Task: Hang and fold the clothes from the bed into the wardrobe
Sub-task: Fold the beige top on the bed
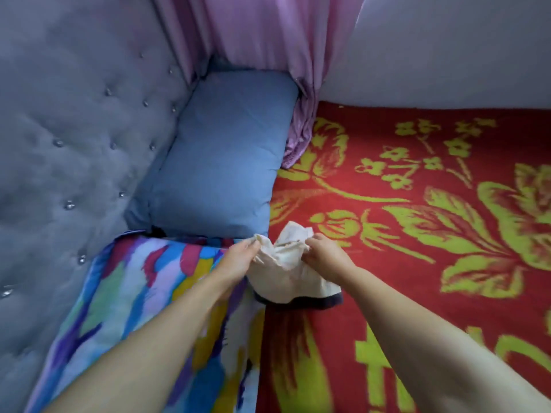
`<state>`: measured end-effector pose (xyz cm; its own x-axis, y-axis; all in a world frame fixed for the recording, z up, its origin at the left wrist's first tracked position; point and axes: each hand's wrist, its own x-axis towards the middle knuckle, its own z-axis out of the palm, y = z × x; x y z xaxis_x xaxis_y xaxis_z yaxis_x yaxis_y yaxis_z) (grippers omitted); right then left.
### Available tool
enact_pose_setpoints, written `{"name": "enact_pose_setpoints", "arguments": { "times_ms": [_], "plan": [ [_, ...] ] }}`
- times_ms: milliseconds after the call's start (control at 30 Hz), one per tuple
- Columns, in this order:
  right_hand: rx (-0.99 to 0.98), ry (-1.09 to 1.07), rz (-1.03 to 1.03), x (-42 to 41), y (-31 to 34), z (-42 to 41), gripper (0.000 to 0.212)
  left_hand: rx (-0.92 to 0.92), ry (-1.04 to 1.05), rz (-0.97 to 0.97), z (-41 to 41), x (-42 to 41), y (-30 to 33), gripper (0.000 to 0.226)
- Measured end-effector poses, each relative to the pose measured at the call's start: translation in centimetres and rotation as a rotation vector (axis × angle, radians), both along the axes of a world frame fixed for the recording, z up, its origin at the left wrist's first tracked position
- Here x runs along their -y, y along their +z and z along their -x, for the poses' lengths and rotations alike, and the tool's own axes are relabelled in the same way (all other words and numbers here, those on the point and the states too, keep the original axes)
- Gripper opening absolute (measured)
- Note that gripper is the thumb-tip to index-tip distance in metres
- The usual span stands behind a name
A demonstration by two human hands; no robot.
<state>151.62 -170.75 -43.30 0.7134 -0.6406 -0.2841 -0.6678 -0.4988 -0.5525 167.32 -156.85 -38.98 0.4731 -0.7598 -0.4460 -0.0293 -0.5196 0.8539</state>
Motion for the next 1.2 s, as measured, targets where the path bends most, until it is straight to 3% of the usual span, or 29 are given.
{"name": "enact_pose_setpoints", "arguments": {
  "times_ms": [167, 267, 333, 433, 533, 733, 833, 900, 967, 1033, 1133, 1200],
  "plan": [
    [0.220, -0.159, -0.034, -7.9, 12.1, 3.7, 0.014, -0.004, 0.205, 0.146, 0.0, -10.0, 10.0, 0.026],
    [0.211, -0.130, -0.120, -10.4, 19.7, 5.2, 0.013, -0.017, 0.261, 0.262, 0.4, -11.7, 14.1, 0.025],
    [0.149, -0.073, -0.159, -12.0, 25.0, 7.4, 0.024, -0.038, 0.292, 0.351, 1.4, -12.0, 16.7, 0.026],
    [0.133, -0.049, -0.210, -13.4, 31.3, 10.6, 0.031, 0.123, 0.355, 0.382, 2.8, -11.5, 19.0, 0.026],
    [0.358, -0.240, -0.367, -14.9, 36.0, 13.0, 0.019, 0.266, 0.243, 0.408, 5.4, -11.5, 21.1, 0.025],
    [0.690, -0.577, -0.529, -18.3, 40.7, 15.9, 0.015, 0.436, -0.166, 0.731, 15.3, -13.1, 28.7, 0.022],
    [0.974, -0.744, -0.749, -19.6, 41.0, 17.5, 0.016, 0.420, -0.370, 0.769, 20.7, -14.6, 30.4, 0.048],
    [1.174, -0.846, -0.855, -19.9, 41.6, 19.5, 0.015, 0.343, -0.499, 0.740, 23.8, -15.0, 30.6, 0.068],
    [1.320, -0.891, -0.933, -20.0, 42.5, 21.6, 0.014, 0.117, -0.549, 0.732, 26.0, -14.8, 30.7, 0.078],
    [1.369, -0.854, -0.938, -20.4, 43.4, 23.6, 0.010, 0.095, -0.503, 0.730, 27.4, -14.0, 31.2, 0.070],
    [1.376, -0.797, -0.897, -20.8, 43.6, 27.6, 0.005, 0.248, -0.431, 0.747, 30.0, -12.6, 32.5, 0.022],
    [1.324, -0.783, -0.823, -20.5, 43.4, 30.6, 0.007, 0.272, -0.395, 0.757, 31.8, -11.6, 33.1, 0.020]
  ]
}}
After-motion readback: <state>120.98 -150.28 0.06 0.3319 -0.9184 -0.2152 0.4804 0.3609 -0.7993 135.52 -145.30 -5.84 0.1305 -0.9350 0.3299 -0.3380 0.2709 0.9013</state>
